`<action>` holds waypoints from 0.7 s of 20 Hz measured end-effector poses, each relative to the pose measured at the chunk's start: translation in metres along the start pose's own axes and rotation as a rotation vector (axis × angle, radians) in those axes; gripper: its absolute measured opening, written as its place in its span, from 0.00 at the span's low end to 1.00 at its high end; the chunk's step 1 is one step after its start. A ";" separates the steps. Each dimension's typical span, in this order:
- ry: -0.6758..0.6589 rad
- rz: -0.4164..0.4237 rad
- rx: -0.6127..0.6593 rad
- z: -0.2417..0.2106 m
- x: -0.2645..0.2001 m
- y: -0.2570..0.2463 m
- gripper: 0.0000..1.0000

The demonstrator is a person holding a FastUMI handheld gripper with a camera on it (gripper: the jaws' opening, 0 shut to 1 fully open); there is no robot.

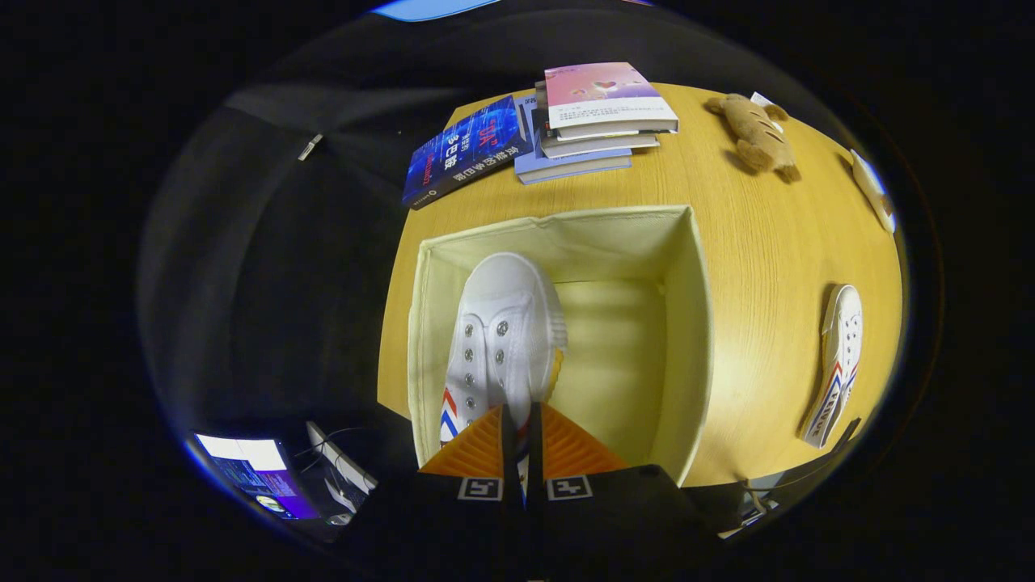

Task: Open the storage box then place both shoes into the box .Put the left shoe in first, then the right shoe, with the right side of both shoes facing outward in a uniform manner.

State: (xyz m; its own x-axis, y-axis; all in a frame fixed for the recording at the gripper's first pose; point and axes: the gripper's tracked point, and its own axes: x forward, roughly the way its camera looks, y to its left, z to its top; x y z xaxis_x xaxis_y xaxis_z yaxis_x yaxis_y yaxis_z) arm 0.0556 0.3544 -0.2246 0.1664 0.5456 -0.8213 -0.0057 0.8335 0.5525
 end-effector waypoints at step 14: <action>-0.040 0.213 -0.001 0.007 -0.048 0.009 0.90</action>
State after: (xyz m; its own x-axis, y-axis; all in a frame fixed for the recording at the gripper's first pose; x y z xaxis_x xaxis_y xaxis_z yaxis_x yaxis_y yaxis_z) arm 0.0544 0.3349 -0.1789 0.2003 0.7052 -0.6801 -0.0456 0.7001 0.7126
